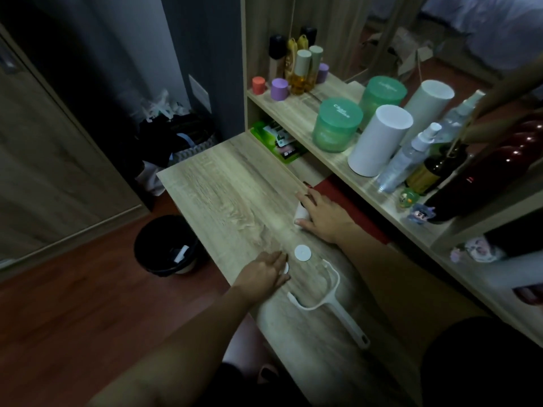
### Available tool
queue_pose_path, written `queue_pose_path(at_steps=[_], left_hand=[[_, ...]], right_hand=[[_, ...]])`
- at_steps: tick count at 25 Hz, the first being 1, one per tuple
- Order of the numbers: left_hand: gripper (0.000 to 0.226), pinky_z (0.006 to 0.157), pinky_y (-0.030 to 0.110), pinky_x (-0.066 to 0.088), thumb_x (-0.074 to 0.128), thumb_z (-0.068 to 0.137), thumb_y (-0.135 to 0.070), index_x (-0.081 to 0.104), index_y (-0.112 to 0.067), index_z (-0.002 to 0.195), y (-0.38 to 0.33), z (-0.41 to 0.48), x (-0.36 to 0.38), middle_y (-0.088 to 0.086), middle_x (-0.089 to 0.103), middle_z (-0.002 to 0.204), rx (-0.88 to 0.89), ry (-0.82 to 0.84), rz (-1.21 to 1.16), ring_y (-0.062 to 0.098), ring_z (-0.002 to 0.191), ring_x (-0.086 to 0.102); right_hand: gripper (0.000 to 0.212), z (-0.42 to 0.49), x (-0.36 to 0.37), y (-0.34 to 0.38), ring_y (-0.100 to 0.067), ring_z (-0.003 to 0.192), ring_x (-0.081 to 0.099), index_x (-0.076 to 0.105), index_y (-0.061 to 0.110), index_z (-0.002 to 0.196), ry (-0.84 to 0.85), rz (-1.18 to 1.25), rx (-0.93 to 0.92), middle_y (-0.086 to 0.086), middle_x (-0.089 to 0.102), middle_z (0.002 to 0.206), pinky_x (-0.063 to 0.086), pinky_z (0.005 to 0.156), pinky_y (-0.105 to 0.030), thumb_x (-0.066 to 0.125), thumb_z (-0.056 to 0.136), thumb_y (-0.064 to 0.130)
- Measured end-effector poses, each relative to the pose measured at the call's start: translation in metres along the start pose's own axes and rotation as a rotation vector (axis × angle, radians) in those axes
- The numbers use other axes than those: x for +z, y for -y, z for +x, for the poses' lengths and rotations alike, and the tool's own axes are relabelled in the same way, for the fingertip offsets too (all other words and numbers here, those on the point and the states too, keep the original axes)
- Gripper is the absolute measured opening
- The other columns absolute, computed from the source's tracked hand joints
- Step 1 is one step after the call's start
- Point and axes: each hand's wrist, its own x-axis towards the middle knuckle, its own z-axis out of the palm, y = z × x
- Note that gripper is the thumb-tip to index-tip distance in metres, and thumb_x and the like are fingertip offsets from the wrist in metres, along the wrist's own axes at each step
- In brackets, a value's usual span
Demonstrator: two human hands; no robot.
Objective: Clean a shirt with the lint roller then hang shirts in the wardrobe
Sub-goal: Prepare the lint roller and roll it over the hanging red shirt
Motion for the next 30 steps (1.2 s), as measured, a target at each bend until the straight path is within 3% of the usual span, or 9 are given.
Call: queue_pose_path(at_steps=[3,4,6,9,11,13,21,26,30], left_hand=[[0.042,0.079,0.025,0.048,0.048,0.082,-0.034,0.068,-0.005,0.104,-0.007,0.004,0.006,0.011,0.071,0.099,0.038,-0.021,0.006,0.028,0.084,0.066],[0.039,0.083,0.025,0.043,0.048,0.083,-0.031,0.067,-0.005,0.105,-0.011,0.004,0.002,0.012,0.069,0.1,0.018,-0.025,-0.031,0.03,0.087,0.064],[0.043,0.091,0.029,0.036,0.053,0.085,-0.03,0.058,-0.004,0.119,-0.018,0.005,-0.007,0.016,0.062,0.116,-0.105,-0.176,-0.168,0.033,0.104,0.056],[0.058,0.081,0.025,0.041,0.05,0.073,-0.046,0.061,-0.008,0.115,-0.025,0.002,-0.042,0.011,0.062,0.107,-0.334,-0.498,-0.478,0.021,0.094,0.057],[0.043,0.078,0.02,0.048,0.063,0.078,-0.037,0.063,-0.014,0.114,-0.036,0.002,-0.072,0.002,0.061,0.105,-0.374,-0.703,-0.621,0.01,0.088,0.058],[0.034,0.075,0.01,0.049,0.07,0.08,-0.029,0.064,-0.02,0.113,-0.051,0.001,-0.102,-0.005,0.063,0.104,-0.325,-0.768,-0.739,0.003,0.089,0.061],[0.038,0.072,0.004,0.045,0.073,0.079,-0.024,0.066,-0.016,0.115,-0.081,-0.009,-0.146,-0.008,0.061,0.097,-0.126,-0.839,-0.659,-0.009,0.086,0.059],[0.042,0.072,0.004,0.044,0.069,0.081,-0.026,0.063,-0.013,0.121,-0.082,-0.016,-0.152,-0.005,0.058,0.093,-0.123,-0.812,-0.589,0.006,0.085,0.057],[0.041,0.074,-0.001,0.042,0.067,0.084,-0.021,0.06,-0.009,0.123,-0.08,-0.023,-0.152,-0.005,0.061,0.112,-0.145,-0.797,-0.66,0.001,0.092,0.059]], right_hand=[[0.055,0.003,0.005,0.005,-0.036,0.112,0.049,0.021,0.018,0.145,-0.024,0.023,0.033,-0.017,0.033,0.139,0.044,0.09,-0.041,0.042,0.096,0.032],[0.052,0.003,0.006,0.004,-0.036,0.112,0.049,0.023,0.017,0.144,-0.034,0.092,0.062,-0.018,0.034,0.137,0.043,0.091,-0.042,0.041,0.097,0.029],[0.047,0.001,0.003,0.003,-0.035,0.112,0.048,0.028,0.017,0.141,-0.116,0.424,0.183,-0.018,0.037,0.133,0.041,0.094,-0.04,0.041,0.097,0.026],[0.034,-0.005,-0.01,0.001,-0.025,0.104,0.054,0.046,0.016,0.128,-0.28,1.079,0.379,-0.013,0.053,0.121,0.04,0.084,-0.031,0.039,0.096,0.026],[0.026,-0.008,-0.024,0.004,-0.019,0.088,0.058,0.059,0.017,0.106,-0.325,1.435,0.407,-0.013,0.057,0.112,0.044,0.072,-0.03,0.036,0.096,0.023],[0.028,-0.01,-0.039,0.01,-0.016,0.077,0.053,0.061,0.021,0.089,-0.329,1.631,0.387,-0.016,0.055,0.107,0.042,0.062,-0.027,0.033,0.096,0.019],[0.03,-0.032,-0.079,0.03,-0.015,0.078,0.048,0.058,0.019,0.084,-0.321,1.821,0.234,-0.005,0.054,0.09,0.037,0.065,-0.026,0.03,0.096,0.016],[0.025,-0.042,-0.085,0.033,-0.014,0.081,0.047,0.053,0.019,0.087,-0.292,1.827,0.176,-0.005,0.052,0.091,0.038,0.067,-0.025,0.03,0.096,0.014],[0.023,-0.042,-0.086,0.042,-0.014,0.086,0.049,0.053,0.015,0.098,-0.266,1.757,0.141,-0.009,0.052,0.1,0.04,0.068,-0.023,0.03,0.098,0.016]])
